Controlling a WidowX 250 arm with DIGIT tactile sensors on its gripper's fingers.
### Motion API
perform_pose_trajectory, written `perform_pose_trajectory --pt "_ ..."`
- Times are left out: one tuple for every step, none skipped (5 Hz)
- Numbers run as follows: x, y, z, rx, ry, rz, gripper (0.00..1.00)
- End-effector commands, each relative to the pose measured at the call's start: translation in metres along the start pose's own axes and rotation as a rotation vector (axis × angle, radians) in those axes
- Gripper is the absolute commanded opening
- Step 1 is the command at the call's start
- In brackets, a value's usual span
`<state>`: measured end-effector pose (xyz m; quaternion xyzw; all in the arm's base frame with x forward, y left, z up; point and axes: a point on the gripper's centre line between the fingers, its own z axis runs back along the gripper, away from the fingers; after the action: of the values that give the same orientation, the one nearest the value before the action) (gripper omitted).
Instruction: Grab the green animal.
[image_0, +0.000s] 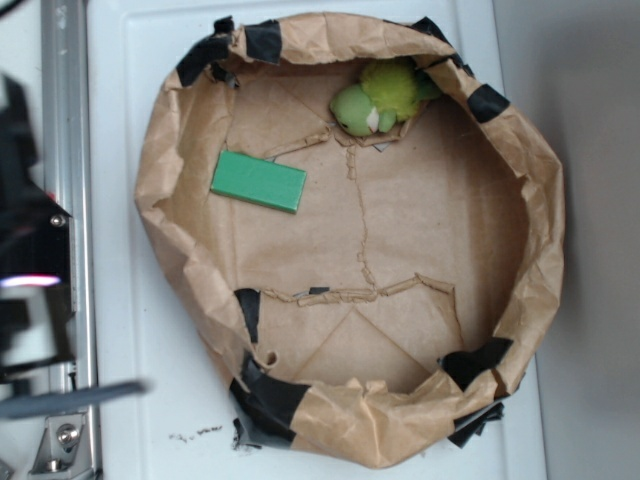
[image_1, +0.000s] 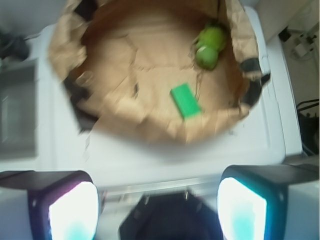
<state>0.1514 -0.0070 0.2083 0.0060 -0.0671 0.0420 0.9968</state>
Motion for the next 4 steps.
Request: perform_pose_trajectory --pt "0.005 0.004 0.005 0.002 -0.033 0.026 1.0" --pt "0.005 0.004 0.005 0.002 -0.033 0.026 1.0" --pt "0.005 0.004 0.005 0.002 -0.033 0.026 1.0" --pt "0.043 0.01 -0.03 0.05 -0.083 0.174 1.0"
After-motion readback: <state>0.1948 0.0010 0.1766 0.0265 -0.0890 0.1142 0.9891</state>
